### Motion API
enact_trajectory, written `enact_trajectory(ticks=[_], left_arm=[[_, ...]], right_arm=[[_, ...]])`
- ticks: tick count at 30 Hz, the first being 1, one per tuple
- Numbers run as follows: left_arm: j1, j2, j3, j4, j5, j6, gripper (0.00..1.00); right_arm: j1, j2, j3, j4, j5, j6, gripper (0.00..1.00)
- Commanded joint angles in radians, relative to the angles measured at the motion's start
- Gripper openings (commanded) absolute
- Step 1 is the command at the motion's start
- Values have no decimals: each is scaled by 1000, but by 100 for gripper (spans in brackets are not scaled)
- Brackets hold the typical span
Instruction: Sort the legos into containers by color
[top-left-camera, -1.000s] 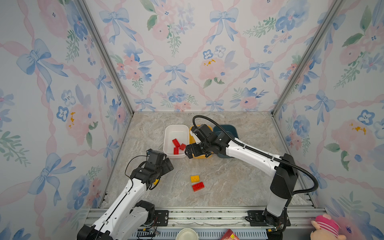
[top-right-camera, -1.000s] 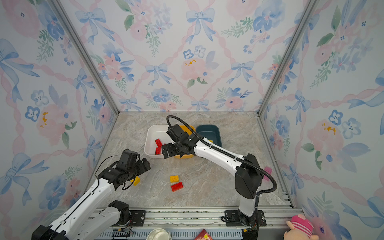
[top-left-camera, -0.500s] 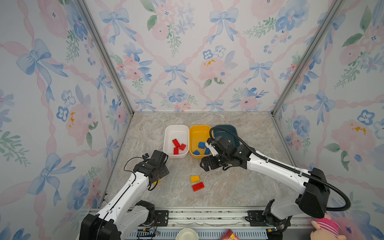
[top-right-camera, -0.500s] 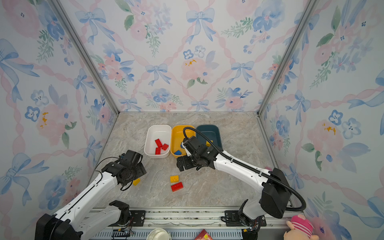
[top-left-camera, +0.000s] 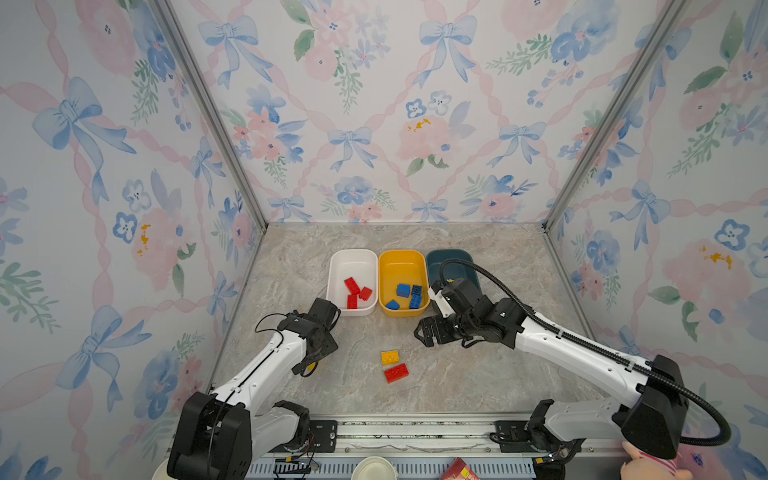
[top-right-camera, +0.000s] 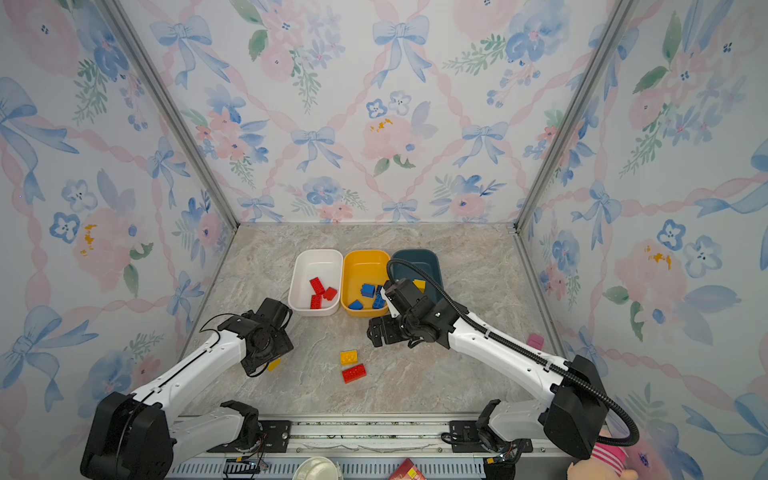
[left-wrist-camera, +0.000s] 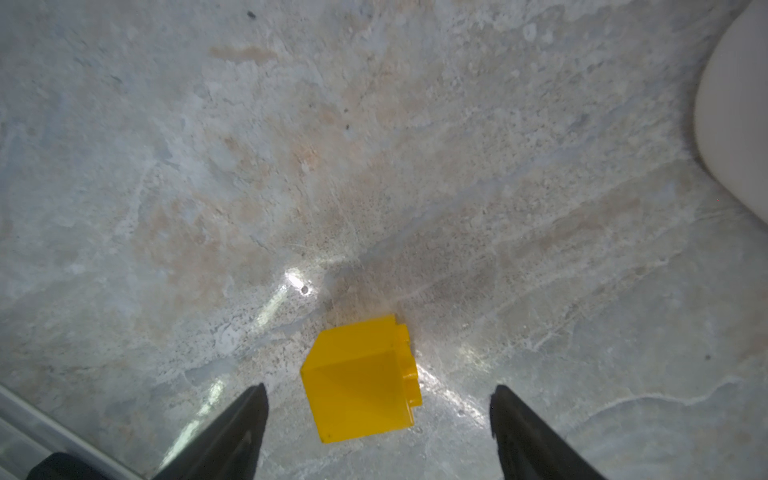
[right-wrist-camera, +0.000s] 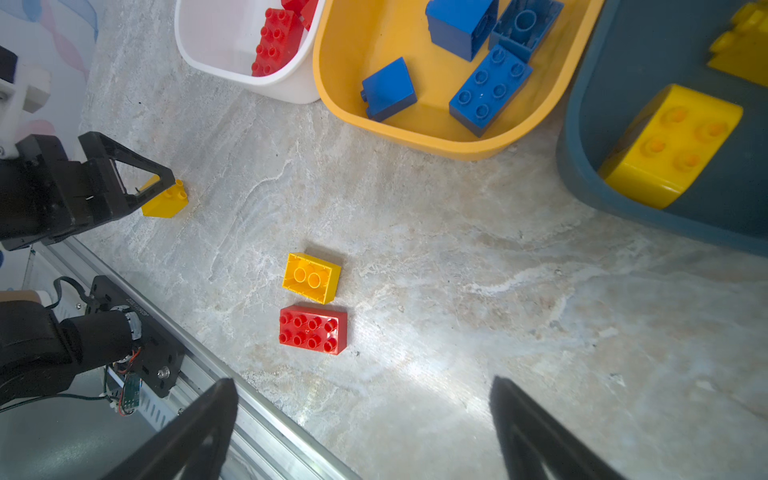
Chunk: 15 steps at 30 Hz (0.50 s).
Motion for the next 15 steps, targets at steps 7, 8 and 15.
enact_trajectory(ticks=[7,8,15], left_arm=[[12,74,-50,85,16,-9,79],[15,78,-53,87,16,-8,78],[19,94,-74,116,18,0,67]], right_arm=[[-19,-47,-28,-6,-2,24,97],[-18,-51,-30,-7,0,25,97],[-23,-59,-40,-5,5,39,97]])
